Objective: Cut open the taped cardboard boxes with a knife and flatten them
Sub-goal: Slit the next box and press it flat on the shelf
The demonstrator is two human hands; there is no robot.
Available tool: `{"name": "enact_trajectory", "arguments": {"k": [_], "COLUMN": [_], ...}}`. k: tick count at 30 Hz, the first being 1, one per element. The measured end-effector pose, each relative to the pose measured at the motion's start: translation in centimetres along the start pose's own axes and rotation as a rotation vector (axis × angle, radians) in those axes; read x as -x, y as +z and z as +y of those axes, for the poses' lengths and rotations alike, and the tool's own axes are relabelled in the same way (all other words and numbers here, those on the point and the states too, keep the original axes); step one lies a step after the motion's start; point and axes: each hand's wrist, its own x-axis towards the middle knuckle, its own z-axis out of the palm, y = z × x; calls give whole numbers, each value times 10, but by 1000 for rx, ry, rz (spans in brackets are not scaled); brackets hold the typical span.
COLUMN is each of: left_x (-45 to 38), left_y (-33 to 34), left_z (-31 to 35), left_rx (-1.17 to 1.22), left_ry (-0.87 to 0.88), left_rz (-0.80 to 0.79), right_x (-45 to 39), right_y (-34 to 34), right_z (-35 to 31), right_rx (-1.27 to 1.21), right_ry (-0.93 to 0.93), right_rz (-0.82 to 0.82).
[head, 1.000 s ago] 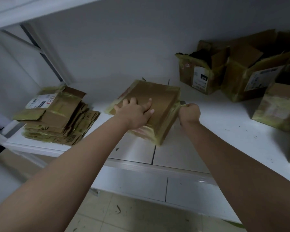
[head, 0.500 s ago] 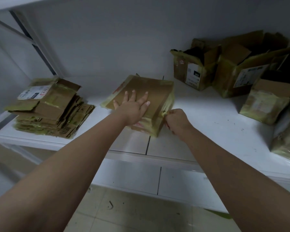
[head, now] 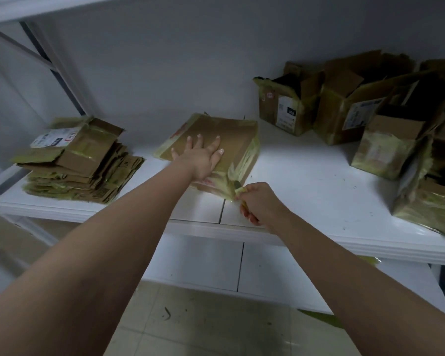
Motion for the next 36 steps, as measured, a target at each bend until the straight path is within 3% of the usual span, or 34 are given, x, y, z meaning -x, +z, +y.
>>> {"name": "enact_trajectory", "arguments": {"k": [8,14,18,23,30,36], "left_x": [10,16,11,-7,-20,-9], "left_y": [-11,-32,-26,-6,-5,-11], "left_z": [8,-16,-19,5,8,14], "left_rx": [103,92,45,-62,-23,-25], "left_ry": [4,156,205,62,44,3], "left_rz": [-95,-305,-170,-1,-11,-15], "right_x": [14,-2,-20,-33,-18,-22], "right_y": [7,6,-5,-14,-1,0], "right_z": [6,15,11,15,30,31], "right_rx": [57,57,78,228,567,729], "right_ry": [-71,-135,-179,-221,-419,-465], "right_rz": [-102,19,155,293,408,443]}}
